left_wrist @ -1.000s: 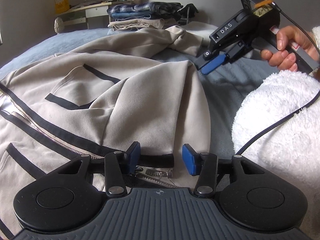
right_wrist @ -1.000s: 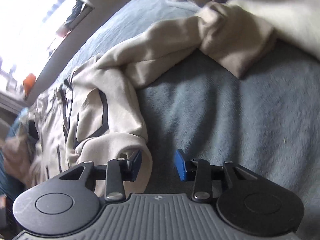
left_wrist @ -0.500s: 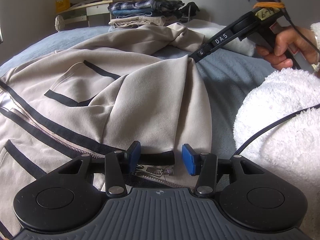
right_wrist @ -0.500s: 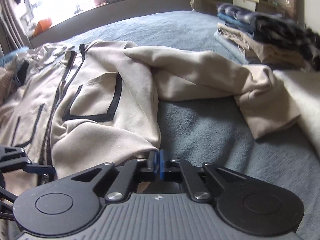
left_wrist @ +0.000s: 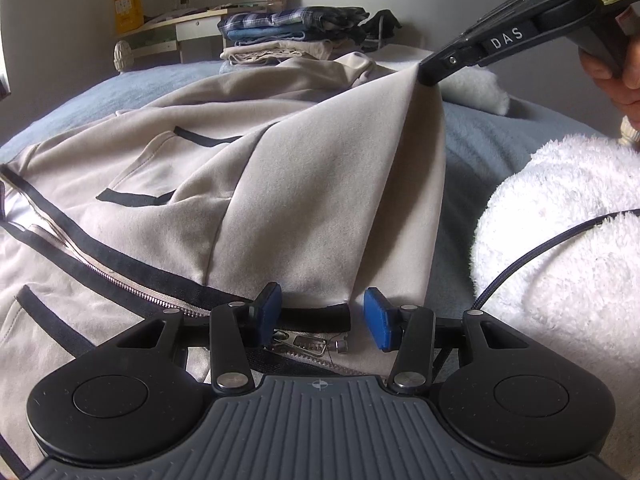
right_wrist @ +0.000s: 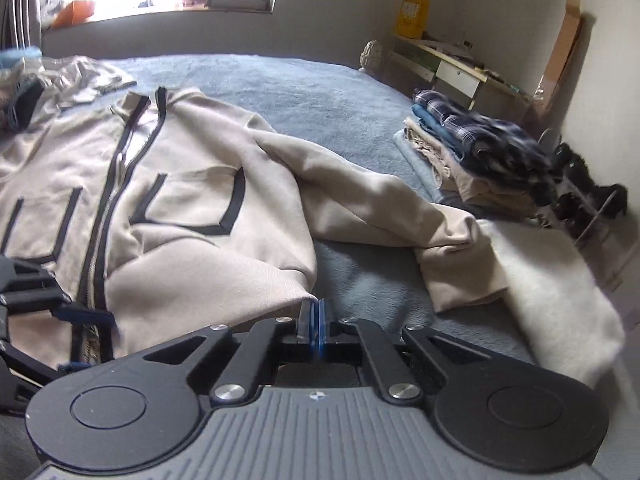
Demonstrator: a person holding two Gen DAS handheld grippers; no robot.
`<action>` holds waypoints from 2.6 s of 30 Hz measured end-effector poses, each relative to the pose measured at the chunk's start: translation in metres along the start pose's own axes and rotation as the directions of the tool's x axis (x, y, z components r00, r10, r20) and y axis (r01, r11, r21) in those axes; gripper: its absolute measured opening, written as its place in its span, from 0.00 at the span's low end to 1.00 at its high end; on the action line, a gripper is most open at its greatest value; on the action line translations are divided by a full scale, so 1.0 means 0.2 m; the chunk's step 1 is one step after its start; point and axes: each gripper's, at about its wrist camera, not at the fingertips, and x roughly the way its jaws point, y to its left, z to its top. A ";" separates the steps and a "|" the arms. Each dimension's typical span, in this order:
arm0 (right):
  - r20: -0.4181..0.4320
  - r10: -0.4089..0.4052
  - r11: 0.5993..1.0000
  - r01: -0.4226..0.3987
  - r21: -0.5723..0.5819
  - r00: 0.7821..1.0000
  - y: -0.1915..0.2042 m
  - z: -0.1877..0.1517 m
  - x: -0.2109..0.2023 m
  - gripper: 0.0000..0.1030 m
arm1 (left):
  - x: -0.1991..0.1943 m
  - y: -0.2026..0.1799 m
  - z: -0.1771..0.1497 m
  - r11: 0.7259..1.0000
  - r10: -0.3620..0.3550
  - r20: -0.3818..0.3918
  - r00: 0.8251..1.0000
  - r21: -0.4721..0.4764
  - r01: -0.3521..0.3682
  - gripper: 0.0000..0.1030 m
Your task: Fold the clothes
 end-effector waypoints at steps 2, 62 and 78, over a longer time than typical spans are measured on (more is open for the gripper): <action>-0.017 -0.031 0.999 0.030 -0.035 0.999 0.02 -0.01 0.00 0.00 | 0.00 -0.01 0.00 1.000 -0.003 0.001 1.000 0.009 0.003 0.46; -0.186 0.475 0.743 -0.278 0.609 0.860 -0.43 -0.04 0.70 0.14 | -0.03 0.10 -0.08 0.956 -0.290 -0.067 0.955 -0.067 0.286 0.06; -0.143 0.390 0.704 -0.195 0.683 0.910 -0.53 -0.05 0.65 0.46 | -0.08 0.16 -0.04 0.950 -0.288 -0.034 0.957 -0.138 0.281 0.11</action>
